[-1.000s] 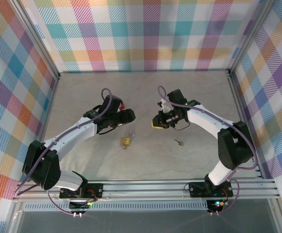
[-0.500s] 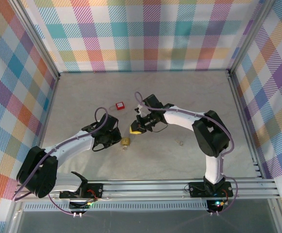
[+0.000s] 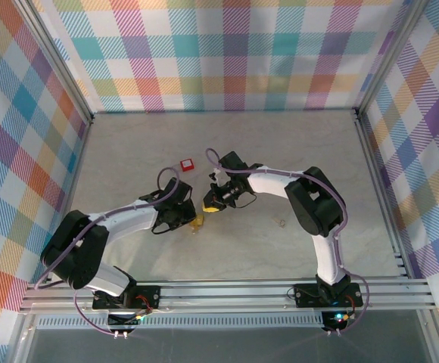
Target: Unlock with the key
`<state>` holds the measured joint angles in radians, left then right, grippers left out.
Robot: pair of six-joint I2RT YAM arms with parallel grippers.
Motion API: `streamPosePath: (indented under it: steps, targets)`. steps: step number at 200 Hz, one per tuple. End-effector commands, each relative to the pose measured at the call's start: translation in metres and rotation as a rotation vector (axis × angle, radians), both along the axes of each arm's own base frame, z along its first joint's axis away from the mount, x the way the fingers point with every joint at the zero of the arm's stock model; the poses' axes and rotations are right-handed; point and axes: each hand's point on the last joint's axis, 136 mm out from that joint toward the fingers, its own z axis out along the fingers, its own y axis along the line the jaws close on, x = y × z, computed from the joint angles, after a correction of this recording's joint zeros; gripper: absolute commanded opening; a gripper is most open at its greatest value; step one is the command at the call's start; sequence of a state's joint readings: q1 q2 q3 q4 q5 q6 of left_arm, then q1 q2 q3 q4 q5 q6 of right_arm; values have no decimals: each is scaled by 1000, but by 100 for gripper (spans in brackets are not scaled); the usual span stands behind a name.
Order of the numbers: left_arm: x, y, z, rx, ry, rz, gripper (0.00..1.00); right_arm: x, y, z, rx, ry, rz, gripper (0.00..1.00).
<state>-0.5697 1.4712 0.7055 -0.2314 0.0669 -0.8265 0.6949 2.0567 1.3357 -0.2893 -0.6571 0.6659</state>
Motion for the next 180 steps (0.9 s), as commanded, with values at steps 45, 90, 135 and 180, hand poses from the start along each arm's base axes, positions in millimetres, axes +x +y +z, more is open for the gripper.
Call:
streamPosePath:
  steps: [45, 90, 135, 180]
  targets:
    - [-4, -6, -9, 3, 13, -16, 0, -4, -12, -30, -68, 5, 2, 1]
    - [1, -14, 28, -47, -46, -12, 6, 1, -12, 6, -34, -63, 4, 7]
    - [9, -6, 108, -46, -201, -21, 58, -5, -52, 70, -101, -158, -34, 36]
    - [32, -42, 205, -184, -549, -239, 100, -31, -196, 61, -470, -121, -274, 63]
